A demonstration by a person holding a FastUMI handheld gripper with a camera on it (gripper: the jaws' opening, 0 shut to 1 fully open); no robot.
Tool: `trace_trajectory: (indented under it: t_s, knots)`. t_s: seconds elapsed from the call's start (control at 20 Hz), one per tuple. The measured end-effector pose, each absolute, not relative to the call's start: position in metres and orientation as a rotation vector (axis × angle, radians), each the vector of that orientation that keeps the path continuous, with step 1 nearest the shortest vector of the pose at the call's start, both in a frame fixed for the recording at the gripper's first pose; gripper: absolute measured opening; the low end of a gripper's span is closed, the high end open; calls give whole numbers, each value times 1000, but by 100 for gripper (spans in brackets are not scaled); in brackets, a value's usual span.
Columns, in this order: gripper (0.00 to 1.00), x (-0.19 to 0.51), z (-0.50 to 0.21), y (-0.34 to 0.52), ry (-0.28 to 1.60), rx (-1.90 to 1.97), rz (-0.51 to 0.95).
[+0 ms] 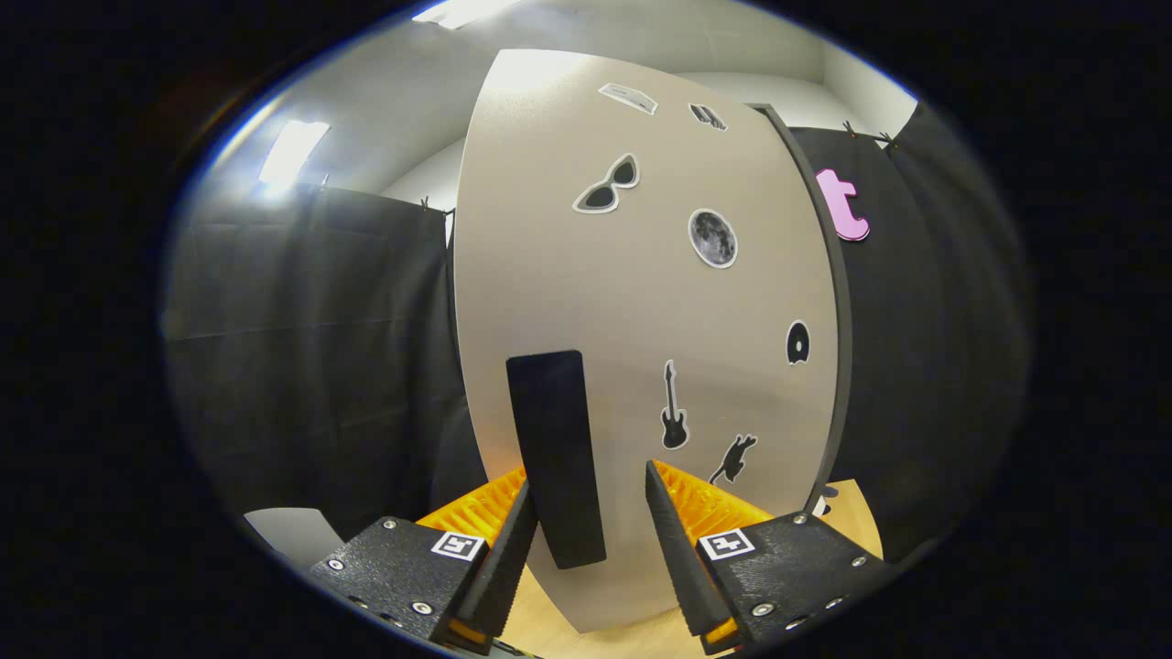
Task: Open the shoe cabinet door, grab the shoes and put them into the shoe cabinet, then close the shoe cabinet door.
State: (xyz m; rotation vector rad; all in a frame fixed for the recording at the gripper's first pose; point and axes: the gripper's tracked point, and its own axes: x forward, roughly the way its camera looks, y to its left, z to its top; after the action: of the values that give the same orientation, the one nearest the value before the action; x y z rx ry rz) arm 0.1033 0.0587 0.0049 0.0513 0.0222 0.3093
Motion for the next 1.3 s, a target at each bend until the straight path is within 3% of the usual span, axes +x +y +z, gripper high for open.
trace_trajectory:
  t_s: [0.85,1.3]
  knots:
    - [71,122,-2,57,25,-104,255]
    - [76,131,-5,53,2,-118,166]
